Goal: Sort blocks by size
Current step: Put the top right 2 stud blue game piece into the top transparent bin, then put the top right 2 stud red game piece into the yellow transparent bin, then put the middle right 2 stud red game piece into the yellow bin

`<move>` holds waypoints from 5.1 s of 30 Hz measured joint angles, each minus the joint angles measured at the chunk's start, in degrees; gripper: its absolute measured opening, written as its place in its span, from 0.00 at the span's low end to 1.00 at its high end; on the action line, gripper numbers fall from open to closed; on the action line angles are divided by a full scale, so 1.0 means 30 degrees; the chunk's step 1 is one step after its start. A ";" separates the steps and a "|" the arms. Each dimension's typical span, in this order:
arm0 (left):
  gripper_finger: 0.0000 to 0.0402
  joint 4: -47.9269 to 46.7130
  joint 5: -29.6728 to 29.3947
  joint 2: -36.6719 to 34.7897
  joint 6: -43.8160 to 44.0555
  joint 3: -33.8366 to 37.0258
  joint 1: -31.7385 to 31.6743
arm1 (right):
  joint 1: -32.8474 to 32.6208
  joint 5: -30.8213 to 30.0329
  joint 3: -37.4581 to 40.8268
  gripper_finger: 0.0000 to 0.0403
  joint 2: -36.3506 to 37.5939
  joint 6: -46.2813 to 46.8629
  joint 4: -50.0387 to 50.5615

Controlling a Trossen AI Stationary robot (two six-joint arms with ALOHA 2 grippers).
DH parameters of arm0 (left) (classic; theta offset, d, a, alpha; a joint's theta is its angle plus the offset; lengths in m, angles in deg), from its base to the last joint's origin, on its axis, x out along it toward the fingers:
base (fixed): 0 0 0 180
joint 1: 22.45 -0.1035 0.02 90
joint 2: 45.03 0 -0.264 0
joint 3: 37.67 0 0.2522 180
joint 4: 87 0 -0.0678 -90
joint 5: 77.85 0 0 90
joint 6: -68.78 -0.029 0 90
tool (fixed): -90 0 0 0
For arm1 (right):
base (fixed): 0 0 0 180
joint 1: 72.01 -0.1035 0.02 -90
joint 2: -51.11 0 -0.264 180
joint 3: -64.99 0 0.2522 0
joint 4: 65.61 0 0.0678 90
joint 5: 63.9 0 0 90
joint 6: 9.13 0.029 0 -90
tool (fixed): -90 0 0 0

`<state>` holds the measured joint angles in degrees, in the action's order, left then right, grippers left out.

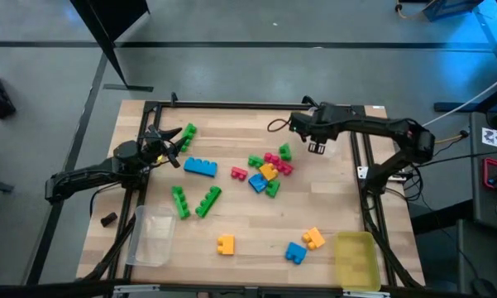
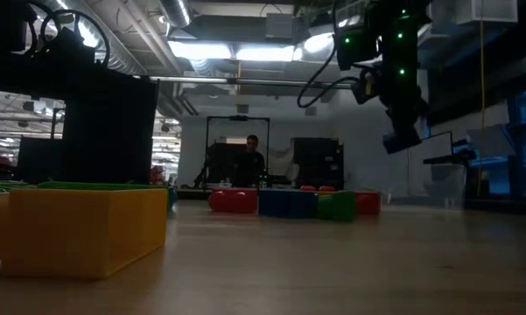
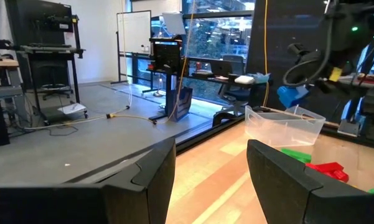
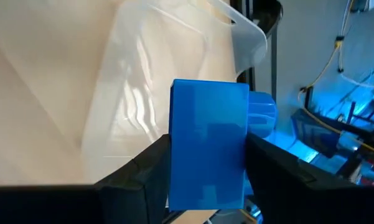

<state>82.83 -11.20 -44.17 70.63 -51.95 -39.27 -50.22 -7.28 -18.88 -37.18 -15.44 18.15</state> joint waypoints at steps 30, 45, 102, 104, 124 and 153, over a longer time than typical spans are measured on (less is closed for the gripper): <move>0.46 0.0000 0.0000 0.0000 -0.0044 -0.0003 0.0000 | 0.0861 0.2140 0.0000 0.70 0.0000 0.0656 -0.0234; 0.46 -0.0001 0.0000 0.0000 -0.0044 0.0003 0.0000 | 0.0111 0.7997 -0.2636 0.70 0.0007 0.4570 0.0982; 0.46 -0.0001 0.0000 0.0000 0.0889 -0.0003 0.0000 | -0.5635 0.7123 0.7941 0.39 -0.0550 1.1031 -1.4519; 0.46 -0.0004 0.0000 0.0000 0.0889 0.0004 0.0000 | -0.5635 0.7199 0.7949 0.33 -0.0694 1.1031 -1.4547; 0.46 -0.0006 0.0000 0.0000 0.0889 -0.0002 0.0000 | -0.5628 0.8891 0.7944 0.11 -0.0765 1.0985 -1.4855; 0.46 -0.0007 0.0006 0.0000 0.0889 -0.0002 0.0001 | -0.5478 0.5528 0.4779 0.57 -0.1277 0.8962 -1.4692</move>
<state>82.81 -11.19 -44.17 73.30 -51.96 -39.26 -66.65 9.30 -4.54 -41.01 11.45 -25.93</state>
